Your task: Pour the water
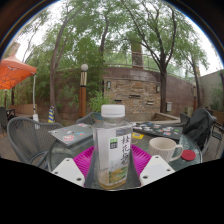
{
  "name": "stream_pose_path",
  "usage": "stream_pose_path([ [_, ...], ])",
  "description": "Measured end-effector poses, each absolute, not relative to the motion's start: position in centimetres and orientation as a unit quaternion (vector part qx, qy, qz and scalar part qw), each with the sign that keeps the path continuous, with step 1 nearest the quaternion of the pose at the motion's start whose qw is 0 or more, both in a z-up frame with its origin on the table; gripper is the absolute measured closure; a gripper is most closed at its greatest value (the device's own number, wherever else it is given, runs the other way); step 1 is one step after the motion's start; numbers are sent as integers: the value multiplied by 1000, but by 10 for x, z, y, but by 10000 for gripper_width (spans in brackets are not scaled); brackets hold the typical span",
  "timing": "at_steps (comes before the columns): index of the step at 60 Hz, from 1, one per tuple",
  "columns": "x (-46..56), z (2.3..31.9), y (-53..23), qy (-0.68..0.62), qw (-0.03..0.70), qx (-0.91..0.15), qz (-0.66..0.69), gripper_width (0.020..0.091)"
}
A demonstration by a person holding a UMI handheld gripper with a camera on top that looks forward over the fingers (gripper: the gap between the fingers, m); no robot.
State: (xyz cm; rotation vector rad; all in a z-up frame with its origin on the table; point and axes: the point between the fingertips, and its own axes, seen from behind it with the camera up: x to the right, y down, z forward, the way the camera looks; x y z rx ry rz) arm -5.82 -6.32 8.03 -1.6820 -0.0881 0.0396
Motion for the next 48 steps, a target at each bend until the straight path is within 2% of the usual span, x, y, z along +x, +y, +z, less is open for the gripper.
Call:
stream_pose_path([
  [7, -66, 82, -63, -82, 667, -740, 15, 619],
  [11, -82, 96, -60, -84, 667, -738, 51, 618],
  [15, -85, 113, -57, -38, 672, -730, 118, 618],
  [20, -82, 146, -53, 79, 653, -699, 282, 616],
  [26, -73, 179, -55, 246, 555, -609, 511, 620],
  [28, -67, 184, -60, 291, 495, -570, 588, 621],
  [29, -61, 196, -55, 336, 458, -545, 616, 623],
  [32, -60, 198, -51, 389, 389, -483, 681, 623],
  [35, -46, 203, -50, 422, 346, -441, 712, 622],
  [36, -42, 189, -40, 432, 337, -432, 716, 622],
  [39, -32, 186, -41, 458, 322, -414, 718, 621],
  [40, -34, 197, -51, 480, 311, -403, 714, 621],
  [41, -29, 192, -32, 474, 311, -398, 721, 621],
  [44, -20, 199, -37, 488, 293, -365, 737, 621],
  [45, -17, 213, -29, 491, 288, -358, 740, 621],
  [48, -12, 209, -26, 507, 269, -329, 750, 621],
])
